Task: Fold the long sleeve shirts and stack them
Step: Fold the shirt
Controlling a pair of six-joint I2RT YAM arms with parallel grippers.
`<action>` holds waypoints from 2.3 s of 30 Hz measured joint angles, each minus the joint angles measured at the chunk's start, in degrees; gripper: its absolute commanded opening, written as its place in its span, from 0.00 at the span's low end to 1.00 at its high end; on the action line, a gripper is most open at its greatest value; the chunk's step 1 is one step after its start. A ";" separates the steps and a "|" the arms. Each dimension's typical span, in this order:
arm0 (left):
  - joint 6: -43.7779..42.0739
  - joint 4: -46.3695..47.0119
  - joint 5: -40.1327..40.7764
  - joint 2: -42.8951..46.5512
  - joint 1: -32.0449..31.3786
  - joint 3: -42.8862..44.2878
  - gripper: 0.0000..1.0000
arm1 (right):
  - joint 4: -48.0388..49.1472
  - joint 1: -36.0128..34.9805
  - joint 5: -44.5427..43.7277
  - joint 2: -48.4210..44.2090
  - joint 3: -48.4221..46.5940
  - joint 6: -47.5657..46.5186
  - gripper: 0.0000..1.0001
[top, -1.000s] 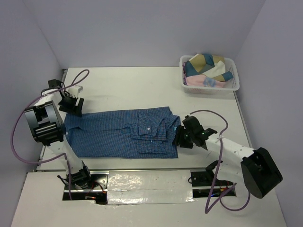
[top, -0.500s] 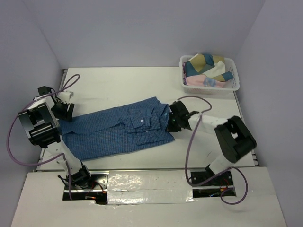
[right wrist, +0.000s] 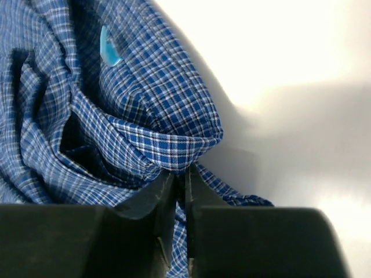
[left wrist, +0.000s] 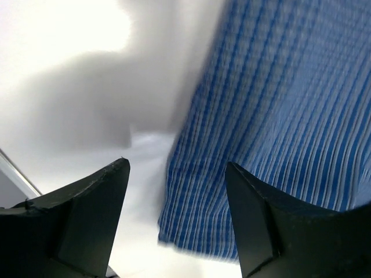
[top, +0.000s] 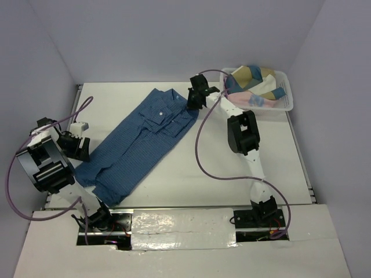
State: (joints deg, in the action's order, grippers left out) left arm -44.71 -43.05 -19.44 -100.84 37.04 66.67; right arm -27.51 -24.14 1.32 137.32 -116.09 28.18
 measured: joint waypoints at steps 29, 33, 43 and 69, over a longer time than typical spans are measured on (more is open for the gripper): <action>-2.67 -1.11 -0.39 11.89 1.88 -6.19 0.84 | 6.29 -1.62 -3.69 -29.83 32.65 2.86 0.66; -2.69 0.26 -0.37 13.14 1.88 -6.19 0.84 | 8.46 -1.77 -2.89 -28.72 37.40 6.86 0.66; -2.64 3.48 0.09 10.86 1.88 -6.19 0.78 | 11.80 -1.75 0.00 -19.19 33.66 12.52 0.60; -11.06 6.95 -3.82 18.91 -26.93 -24.48 0.70 | 9.55 3.80 9.20 10.99 -15.13 12.26 0.58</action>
State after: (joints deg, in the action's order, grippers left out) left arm -55.77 -36.10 -23.27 -81.93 10.11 42.19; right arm -17.96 -20.34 10.52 148.31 -131.22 40.45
